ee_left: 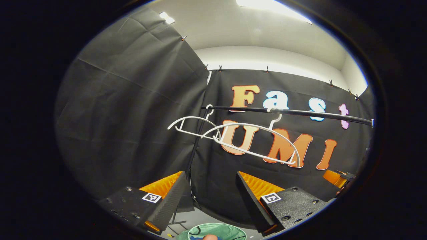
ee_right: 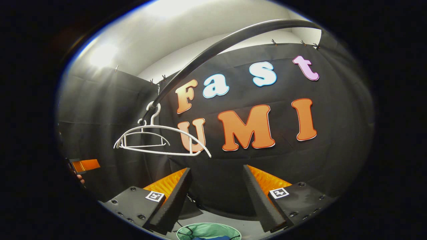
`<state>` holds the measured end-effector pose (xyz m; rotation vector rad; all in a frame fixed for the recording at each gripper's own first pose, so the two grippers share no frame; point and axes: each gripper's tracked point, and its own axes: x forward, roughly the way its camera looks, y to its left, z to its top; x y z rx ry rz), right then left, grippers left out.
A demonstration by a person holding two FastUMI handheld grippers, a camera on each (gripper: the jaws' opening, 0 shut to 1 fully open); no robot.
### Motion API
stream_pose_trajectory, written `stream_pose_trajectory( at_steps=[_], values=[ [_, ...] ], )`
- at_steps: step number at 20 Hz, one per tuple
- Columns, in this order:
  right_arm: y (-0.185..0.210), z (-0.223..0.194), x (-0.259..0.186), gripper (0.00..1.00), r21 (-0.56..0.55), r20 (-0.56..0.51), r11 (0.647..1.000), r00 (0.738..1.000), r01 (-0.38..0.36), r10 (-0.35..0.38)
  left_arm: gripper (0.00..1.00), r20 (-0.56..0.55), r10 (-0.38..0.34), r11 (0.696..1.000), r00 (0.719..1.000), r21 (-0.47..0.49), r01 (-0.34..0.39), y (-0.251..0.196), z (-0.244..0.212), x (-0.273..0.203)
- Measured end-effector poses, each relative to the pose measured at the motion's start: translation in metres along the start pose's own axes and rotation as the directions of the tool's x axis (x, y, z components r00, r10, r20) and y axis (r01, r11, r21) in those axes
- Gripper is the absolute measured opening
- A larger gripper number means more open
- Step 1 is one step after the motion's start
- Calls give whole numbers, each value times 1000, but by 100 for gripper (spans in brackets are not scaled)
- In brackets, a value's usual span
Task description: Grasp the clothes on the hanger with both hands and then place them into the laundry hamper below.
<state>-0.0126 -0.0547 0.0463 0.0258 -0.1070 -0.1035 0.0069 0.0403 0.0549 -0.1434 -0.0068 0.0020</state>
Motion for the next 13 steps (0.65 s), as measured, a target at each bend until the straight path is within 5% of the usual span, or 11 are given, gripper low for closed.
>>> stream_pose_trajectory(
  at_steps=[13],
  values=[
    [2, -2, 1, 100, -1, 5, 1000, 1000, 10, -10, 89, -28, -14, 1000, 999, -1, 14, -3, -7, 6]
  ],
)
